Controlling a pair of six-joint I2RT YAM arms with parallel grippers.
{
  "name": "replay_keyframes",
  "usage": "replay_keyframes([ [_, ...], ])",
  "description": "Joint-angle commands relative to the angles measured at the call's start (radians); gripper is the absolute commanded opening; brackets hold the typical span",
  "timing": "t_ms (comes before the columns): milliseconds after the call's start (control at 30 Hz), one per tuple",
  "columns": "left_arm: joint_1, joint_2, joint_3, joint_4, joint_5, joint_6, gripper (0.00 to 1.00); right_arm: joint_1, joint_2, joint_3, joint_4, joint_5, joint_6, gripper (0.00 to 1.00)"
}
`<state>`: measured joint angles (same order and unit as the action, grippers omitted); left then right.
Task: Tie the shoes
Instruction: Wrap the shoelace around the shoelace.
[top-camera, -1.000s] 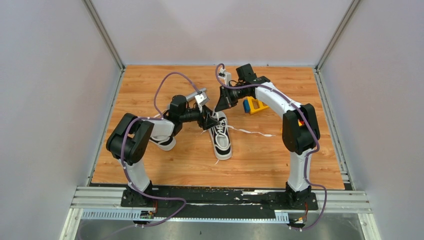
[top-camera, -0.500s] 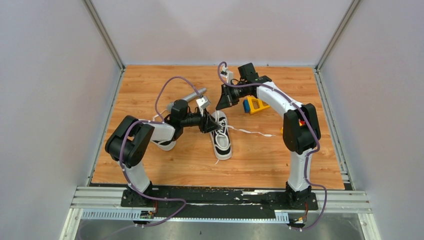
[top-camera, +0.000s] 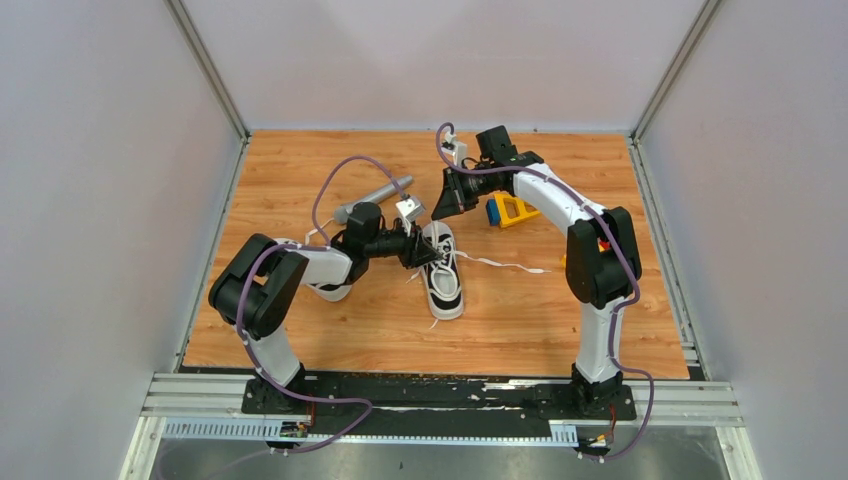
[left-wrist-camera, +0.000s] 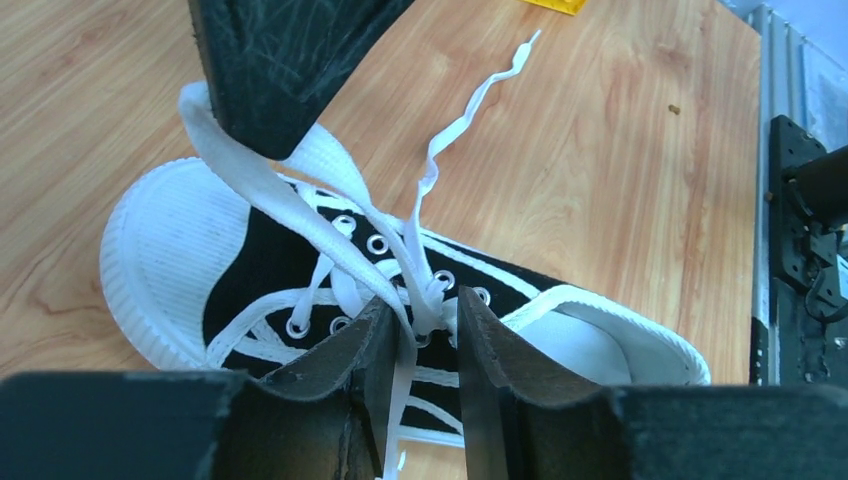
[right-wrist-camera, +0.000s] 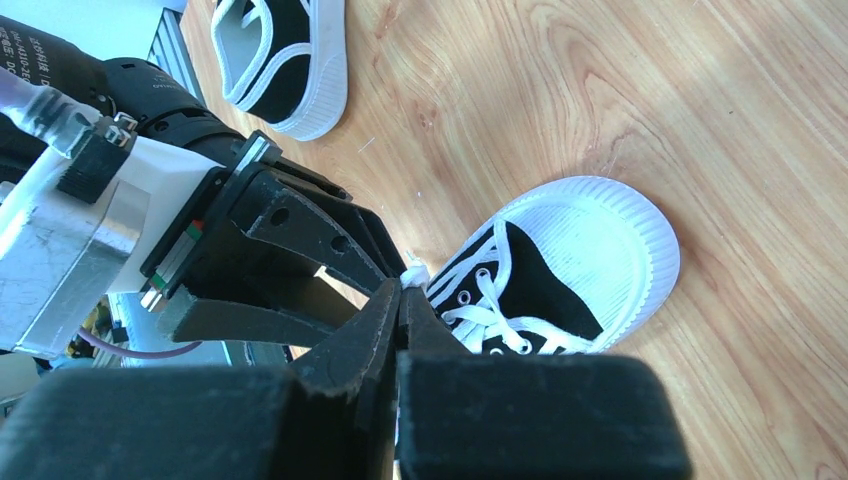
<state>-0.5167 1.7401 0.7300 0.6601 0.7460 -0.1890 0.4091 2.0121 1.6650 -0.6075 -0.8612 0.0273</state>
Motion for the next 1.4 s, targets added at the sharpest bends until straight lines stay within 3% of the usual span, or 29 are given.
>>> replay_keyframes([
  [0, -0.01, -0.017, 0.048, -0.045, -0.036, 0.05, 0.34, -0.005, -0.045, 0.0, 0.042, 0.001, 0.021, 0.0],
  [133, -0.011, -0.016, 0.047, -0.048, -0.033, 0.045, 0.24, -0.006, -0.047, -0.003, 0.043, 0.001, 0.023, 0.0],
  [333, -0.014, -0.005, 0.058, -0.015, 0.0, 0.025, 0.19, -0.008, -0.042, -0.006, 0.045, -0.005, 0.03, 0.0],
  [467, -0.013, 0.009, 0.073, -0.011, 0.012, 0.023, 0.01, -0.009, -0.04, -0.009, 0.044, -0.002, 0.029, 0.0],
  [867, -0.014, 0.036, 0.07, -0.019, 0.028, 0.067, 0.0, -0.064, -0.073, -0.035, 0.031, 0.01, 0.018, 0.0],
  [933, -0.014, 0.043, 0.072, -0.023, 0.043, 0.074, 0.0, -0.085, -0.086, -0.049, 0.014, 0.012, -0.008, 0.1],
  [1000, -0.013, 0.054, 0.078, -0.028, 0.058, 0.08, 0.0, -0.11, -0.101, -0.06, -0.039, 0.018, -0.086, 0.23],
  [1100, -0.012, 0.065, 0.088, -0.045, 0.101, 0.099, 0.0, -0.172, -0.149, -0.116, -0.146, 0.009, -0.303, 0.33],
  [1233, -0.013, 0.066, 0.094, -0.081, 0.126, 0.135, 0.0, -0.24, -0.229, -0.216, -0.33, 0.073, -0.778, 0.41],
  [1367, -0.013, 0.08, 0.103, -0.13, 0.144, 0.184, 0.0, -0.23, -0.257, -0.328, -0.344, 0.284, -0.999, 0.44],
])
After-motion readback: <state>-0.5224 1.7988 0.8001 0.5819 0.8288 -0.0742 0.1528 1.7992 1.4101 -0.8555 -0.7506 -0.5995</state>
